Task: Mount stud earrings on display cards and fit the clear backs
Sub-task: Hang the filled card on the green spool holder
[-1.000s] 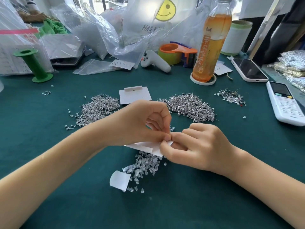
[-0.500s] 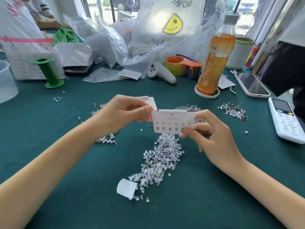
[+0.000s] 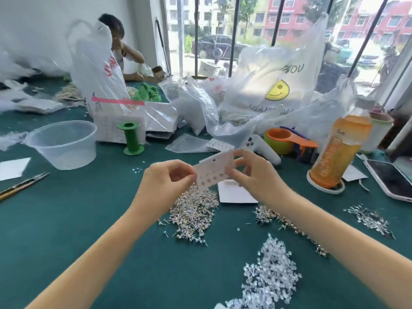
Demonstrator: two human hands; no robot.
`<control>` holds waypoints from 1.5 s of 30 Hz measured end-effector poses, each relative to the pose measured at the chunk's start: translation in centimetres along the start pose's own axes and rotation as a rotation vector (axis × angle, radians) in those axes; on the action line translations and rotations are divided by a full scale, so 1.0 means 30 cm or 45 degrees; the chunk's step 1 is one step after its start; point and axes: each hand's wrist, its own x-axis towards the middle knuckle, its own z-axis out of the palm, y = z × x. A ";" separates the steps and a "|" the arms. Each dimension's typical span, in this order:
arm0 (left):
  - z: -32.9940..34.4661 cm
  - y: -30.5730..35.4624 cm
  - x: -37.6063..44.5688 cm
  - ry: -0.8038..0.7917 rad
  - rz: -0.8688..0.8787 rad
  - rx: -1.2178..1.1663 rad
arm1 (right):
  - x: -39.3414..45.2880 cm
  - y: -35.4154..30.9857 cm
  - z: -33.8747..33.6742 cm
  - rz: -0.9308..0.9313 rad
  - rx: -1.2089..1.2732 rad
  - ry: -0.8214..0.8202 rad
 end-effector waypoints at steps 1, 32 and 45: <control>-0.020 -0.023 0.017 0.101 -0.019 0.055 | 0.067 -0.021 0.038 -0.008 -0.052 -0.038; -0.178 -0.434 0.378 0.737 -0.330 0.327 | 0.680 -0.148 0.631 0.386 0.488 -0.392; -0.175 -0.458 0.372 0.769 -0.330 0.244 | 0.664 -0.133 0.628 0.336 0.579 -0.416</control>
